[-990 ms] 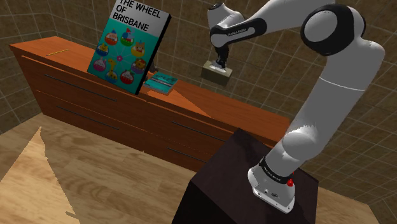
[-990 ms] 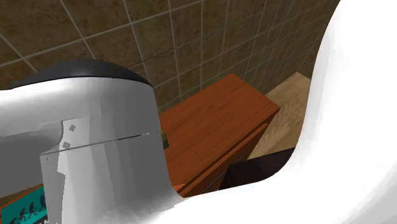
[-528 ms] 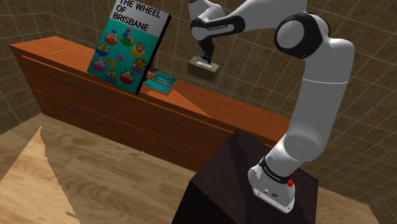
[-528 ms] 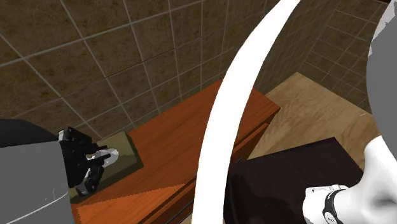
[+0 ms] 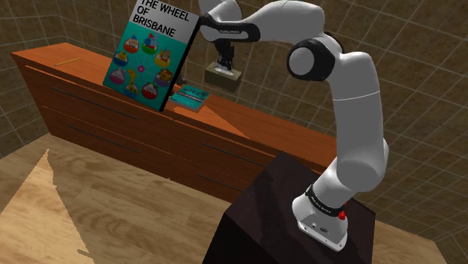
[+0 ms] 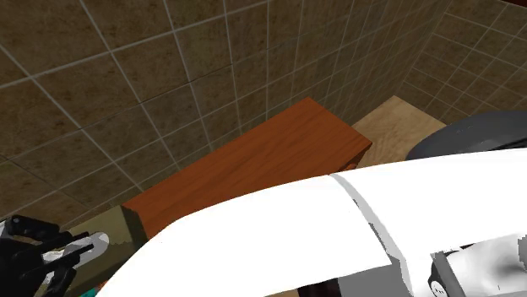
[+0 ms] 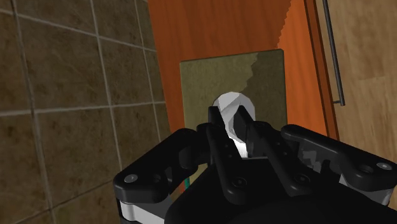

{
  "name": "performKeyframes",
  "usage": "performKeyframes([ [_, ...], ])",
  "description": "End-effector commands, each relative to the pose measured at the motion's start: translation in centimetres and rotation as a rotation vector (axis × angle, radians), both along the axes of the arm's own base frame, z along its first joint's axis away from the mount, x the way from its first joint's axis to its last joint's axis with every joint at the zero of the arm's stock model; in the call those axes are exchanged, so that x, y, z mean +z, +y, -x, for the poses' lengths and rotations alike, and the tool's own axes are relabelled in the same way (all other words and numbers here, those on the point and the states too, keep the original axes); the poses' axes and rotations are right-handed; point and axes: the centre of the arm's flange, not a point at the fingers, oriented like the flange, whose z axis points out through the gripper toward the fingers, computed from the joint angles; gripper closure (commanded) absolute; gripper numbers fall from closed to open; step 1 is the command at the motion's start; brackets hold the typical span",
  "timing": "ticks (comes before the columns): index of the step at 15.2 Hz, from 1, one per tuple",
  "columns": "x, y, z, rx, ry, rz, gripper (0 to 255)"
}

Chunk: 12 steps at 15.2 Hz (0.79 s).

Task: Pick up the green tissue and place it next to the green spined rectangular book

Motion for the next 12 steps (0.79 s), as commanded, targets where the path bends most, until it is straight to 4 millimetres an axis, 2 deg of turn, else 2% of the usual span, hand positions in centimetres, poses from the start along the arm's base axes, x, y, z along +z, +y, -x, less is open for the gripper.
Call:
performKeyframes([
  [1,-0.8,0.5,-0.6,-0.001,0.0,0.0,255],
  [12,-6.6,0.5,-0.6,-0.001,0.0,0.0,255],
])
